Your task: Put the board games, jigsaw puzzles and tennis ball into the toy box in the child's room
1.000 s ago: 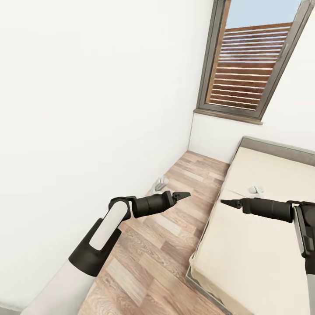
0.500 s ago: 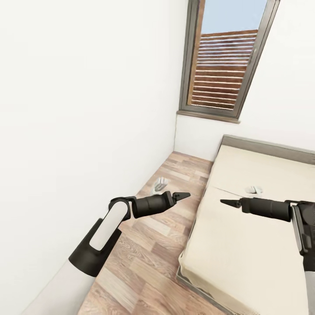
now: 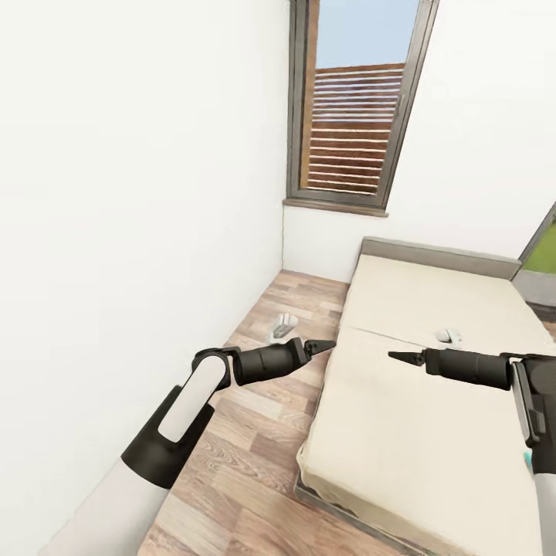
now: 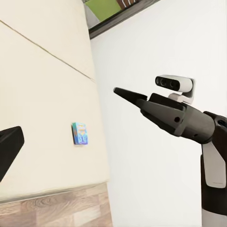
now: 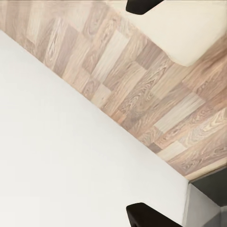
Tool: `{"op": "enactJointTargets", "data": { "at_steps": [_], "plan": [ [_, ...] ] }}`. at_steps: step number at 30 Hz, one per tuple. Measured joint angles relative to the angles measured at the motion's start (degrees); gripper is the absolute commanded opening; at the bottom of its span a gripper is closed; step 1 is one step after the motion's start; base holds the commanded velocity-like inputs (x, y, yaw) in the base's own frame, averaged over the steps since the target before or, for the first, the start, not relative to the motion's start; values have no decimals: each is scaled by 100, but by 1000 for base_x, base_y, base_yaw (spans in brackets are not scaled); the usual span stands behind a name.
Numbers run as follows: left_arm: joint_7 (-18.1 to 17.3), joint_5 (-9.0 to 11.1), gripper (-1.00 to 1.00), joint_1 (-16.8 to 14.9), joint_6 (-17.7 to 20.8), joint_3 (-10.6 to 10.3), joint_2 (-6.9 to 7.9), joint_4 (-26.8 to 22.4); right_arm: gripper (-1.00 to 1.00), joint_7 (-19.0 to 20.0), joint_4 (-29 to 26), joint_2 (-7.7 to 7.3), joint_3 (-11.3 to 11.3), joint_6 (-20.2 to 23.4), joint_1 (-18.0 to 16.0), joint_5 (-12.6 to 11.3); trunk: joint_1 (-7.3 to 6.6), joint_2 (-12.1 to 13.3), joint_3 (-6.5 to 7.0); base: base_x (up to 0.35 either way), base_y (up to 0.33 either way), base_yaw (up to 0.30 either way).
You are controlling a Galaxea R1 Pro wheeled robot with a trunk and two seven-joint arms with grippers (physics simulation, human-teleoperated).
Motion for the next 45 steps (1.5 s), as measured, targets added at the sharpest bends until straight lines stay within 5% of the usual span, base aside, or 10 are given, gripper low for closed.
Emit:
{"op": "enactJointTargets", "data": {
  "at_steps": [15,45],
  "plan": [
    [0,-3,100,1,-1,0,1,1,100,-192,11,1,0,2,-6,-4,-1,0,94,50,-53,-235],
    [0,-15,100,-3,-1,-7,1,21,100,-215,4,1,0,3,-5,-5,-1,1,287,124,-240,-229]
  ]
}}
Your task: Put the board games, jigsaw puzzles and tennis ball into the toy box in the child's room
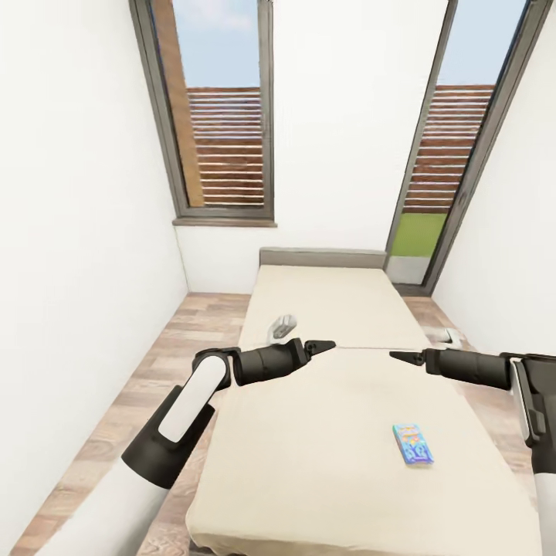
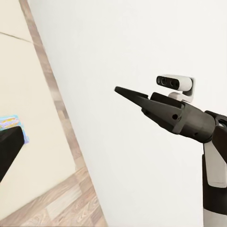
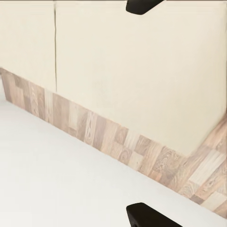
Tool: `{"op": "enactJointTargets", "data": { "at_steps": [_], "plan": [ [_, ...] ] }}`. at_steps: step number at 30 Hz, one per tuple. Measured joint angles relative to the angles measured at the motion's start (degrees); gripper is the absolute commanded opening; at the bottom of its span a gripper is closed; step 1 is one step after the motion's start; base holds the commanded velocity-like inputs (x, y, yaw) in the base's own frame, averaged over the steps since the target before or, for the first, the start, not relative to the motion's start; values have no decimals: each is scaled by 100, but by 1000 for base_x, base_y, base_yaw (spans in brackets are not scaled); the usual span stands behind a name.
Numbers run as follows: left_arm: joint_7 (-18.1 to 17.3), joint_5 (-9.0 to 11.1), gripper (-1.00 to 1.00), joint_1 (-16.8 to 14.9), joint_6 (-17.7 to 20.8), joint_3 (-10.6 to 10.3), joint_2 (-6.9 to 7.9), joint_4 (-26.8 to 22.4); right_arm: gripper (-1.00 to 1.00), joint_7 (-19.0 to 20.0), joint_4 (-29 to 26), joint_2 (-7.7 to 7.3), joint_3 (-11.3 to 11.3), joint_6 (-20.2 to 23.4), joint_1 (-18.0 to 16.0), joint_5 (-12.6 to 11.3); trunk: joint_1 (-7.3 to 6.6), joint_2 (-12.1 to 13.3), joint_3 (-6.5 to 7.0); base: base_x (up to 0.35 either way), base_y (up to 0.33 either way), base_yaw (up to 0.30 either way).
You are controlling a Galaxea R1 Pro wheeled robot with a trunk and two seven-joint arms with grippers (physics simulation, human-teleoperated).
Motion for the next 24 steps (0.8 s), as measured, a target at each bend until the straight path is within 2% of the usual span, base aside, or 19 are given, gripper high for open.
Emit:
{"op": "enactJointTargets", "data": {
  "at_steps": [9,24],
  "plan": [
    [2,-3,100,-3,0,-7,0,43,100,5,-23,-3,-13,0,21,-42,0,1,32,28,-273,-100],
    [3,-3,100,-5,0,-10,0,66,100,11,5,0,-10,0,31,-65,1,0,42,5,-278,-18]
  ]
}}
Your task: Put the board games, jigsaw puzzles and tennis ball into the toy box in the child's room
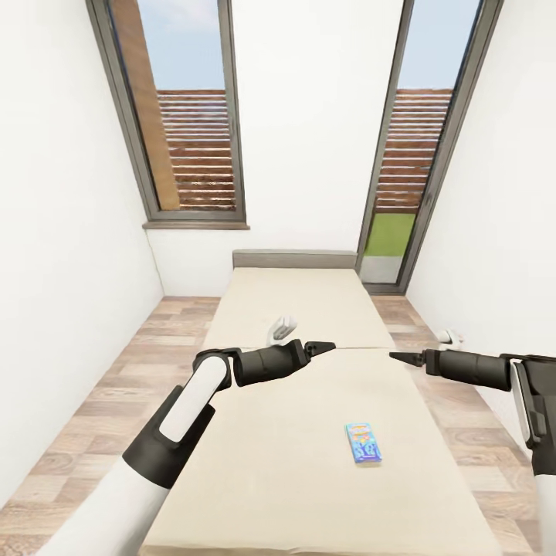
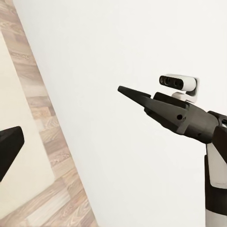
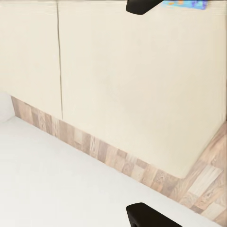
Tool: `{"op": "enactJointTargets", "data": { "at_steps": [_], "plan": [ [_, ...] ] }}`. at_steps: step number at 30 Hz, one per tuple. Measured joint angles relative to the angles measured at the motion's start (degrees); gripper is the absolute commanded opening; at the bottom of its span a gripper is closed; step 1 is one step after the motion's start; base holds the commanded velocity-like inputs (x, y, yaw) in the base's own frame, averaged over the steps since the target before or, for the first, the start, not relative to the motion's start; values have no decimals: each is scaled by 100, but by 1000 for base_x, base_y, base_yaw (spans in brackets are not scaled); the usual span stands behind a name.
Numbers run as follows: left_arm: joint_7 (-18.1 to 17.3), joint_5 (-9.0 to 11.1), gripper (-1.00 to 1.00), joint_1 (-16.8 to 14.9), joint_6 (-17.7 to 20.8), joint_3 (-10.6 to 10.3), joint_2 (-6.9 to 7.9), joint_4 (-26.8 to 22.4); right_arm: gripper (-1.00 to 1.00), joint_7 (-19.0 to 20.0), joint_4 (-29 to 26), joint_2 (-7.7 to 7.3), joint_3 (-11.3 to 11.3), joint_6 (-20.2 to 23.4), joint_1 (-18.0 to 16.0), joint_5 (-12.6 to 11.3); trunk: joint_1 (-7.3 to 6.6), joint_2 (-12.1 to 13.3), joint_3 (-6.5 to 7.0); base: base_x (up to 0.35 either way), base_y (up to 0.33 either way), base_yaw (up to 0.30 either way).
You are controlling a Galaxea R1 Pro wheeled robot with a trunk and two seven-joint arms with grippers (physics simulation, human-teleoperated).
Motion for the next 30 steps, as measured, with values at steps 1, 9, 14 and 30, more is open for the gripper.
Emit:
{"op": "enactJointTargets", "data": {
  "at_steps": [1,9,14,30],
  "plan": [
    [1,0,100,0,0,0,0,5,100,-2,1,0,2,0,0,4,0,0,0,1,-279,-4],
    [2,-28,100,0,0,2,0,69,100,-7,2,0,16,0,-4,38,0,0,1,1,-280,-2],
    [4,-170,100,0,0,7,-3,96,100,-11,3,5,29,0,-6,56,0,0,1,0,-281,-1],
    [5,-504,100,0,8,19,-20,124,100,-18,-3,70,43,0,-4,80,0,0,1,0,-282,0]
  ]
}}
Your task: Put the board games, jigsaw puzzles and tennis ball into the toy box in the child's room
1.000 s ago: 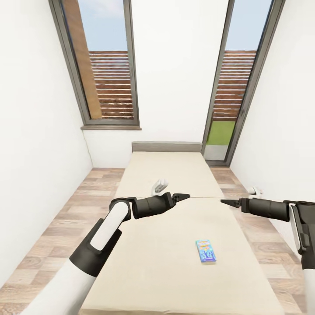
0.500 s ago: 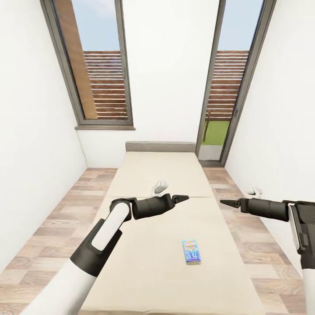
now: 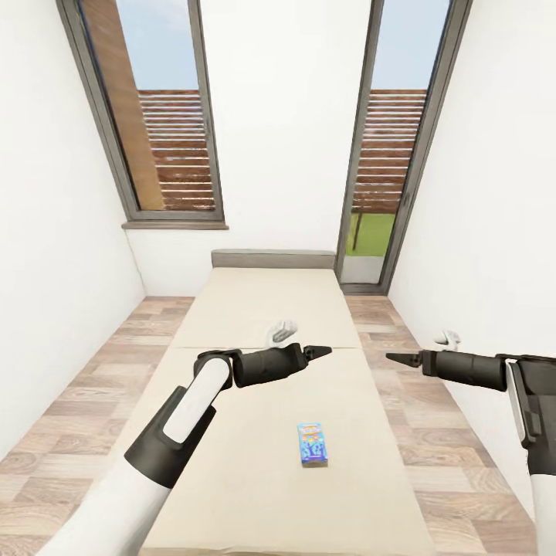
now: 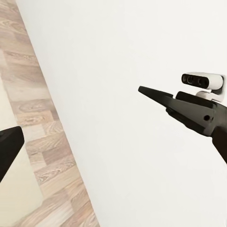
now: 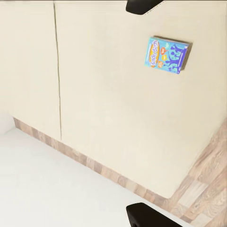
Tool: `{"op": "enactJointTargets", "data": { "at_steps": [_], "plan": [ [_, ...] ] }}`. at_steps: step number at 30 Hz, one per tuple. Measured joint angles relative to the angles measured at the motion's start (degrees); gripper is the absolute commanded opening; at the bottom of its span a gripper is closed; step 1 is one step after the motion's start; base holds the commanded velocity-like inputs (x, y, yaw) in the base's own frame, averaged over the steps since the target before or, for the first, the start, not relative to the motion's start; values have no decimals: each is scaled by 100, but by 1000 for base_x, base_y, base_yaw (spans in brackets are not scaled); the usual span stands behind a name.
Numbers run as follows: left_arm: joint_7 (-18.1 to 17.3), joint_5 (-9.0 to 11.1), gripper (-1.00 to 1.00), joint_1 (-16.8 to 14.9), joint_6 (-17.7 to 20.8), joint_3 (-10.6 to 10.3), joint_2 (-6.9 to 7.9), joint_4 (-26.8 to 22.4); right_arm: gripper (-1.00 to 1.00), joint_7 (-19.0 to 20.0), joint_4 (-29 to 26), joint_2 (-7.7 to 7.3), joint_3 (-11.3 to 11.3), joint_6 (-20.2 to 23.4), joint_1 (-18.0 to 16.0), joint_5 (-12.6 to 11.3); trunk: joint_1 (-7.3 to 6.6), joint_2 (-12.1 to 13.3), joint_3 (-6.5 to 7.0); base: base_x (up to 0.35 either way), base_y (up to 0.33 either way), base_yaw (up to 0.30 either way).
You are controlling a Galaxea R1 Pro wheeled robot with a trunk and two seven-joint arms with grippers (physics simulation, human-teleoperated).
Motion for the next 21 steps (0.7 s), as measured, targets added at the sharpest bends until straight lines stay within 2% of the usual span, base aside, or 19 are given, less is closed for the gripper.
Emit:
{"op": "enactJointTargets", "data": {
  "at_steps": [6,9,12,13,15,16,18,19,21],
  "plan": [
    [0,-18,100,1,-4,20,9,81,100,1,-11,6,-5,0,20,-7,0,0,0,9,-212,0],
    [1,-29,100,4,-5,99,18,182,100,-1,4,7,-4,0,24,-6,0,0,0,6,-120,0],
    [-1,-62,100,6,-5,400,69,413,100,-47,36,7,2,0,28,-6,0,0,0,3,-65,0],
    [-1,-52,100,6,-6,403,69,415,100,-47,37,7,3,0,28,-7,0,0,0,2,-48,0],
    [1,-101,100,5,-3,650,149,660,100,-127,72,8,8,0,26,-5,0,1,0,2,-39,0],
    [2,-87,100,5,-4,654,150,664,100,-129,73,8,8,1,26,-7,0,0,0,2,-31,0],
    [16,-139,100,-18,5,882,243,984,100,-245,128,9,9,1,22,-9,1,1,0,1,-25,0],
    [17,-123,100,-18,3,885,244,990,100,-248,129,10,9,2,22,-11,0,0,0,1,-20,0],
    [71,-156,100,-39,10,1114,334,1312,100,-370,175,12,6,2,13,-34,1,1,0,1,-16,0]
  ]
}}
